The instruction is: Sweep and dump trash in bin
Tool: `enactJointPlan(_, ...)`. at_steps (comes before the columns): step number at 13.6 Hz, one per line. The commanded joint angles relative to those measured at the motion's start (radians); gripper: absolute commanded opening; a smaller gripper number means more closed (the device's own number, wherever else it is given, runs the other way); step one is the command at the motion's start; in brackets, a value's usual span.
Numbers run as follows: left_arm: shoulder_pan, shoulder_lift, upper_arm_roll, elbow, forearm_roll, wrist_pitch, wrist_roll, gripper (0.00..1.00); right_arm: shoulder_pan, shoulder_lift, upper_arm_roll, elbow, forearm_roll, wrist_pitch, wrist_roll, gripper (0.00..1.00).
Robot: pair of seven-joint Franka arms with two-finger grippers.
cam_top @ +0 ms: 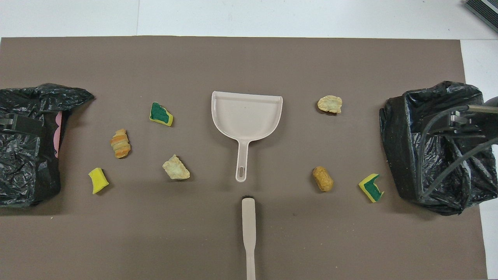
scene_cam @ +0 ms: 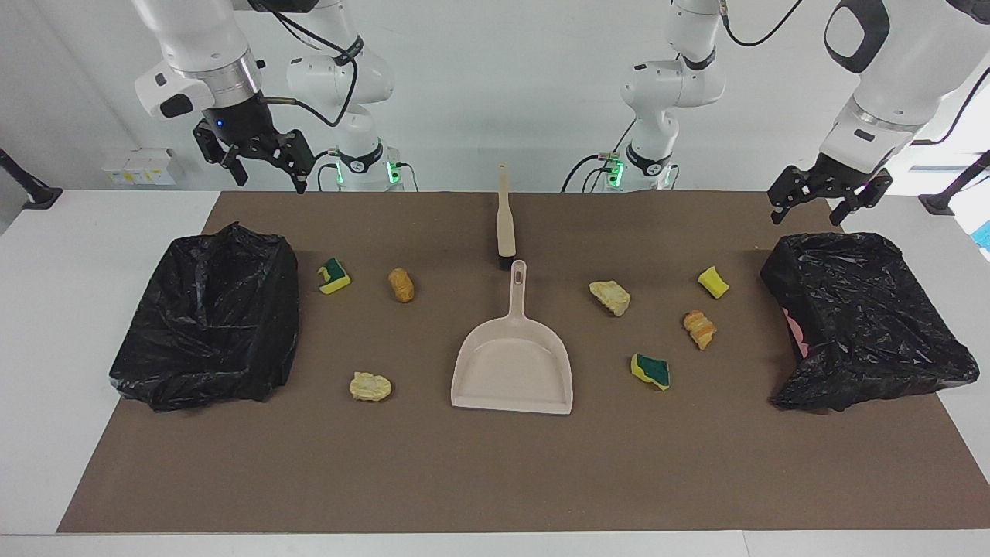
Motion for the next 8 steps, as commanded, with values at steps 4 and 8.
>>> enactJointPlan(4,0.004,0.003,-0.002,0.02,0.012,-0.019,0.005,1.0,-0.013,-0.018,0.004,-0.017,0.013,0.007,-0.021,1.0)
enactJointPlan(8,-0.011,0.003,-0.009,0.02,0.012,-0.025,0.001,1.0,-0.013,-0.018,0.004,-0.017,0.015,0.006,-0.021,1.0)
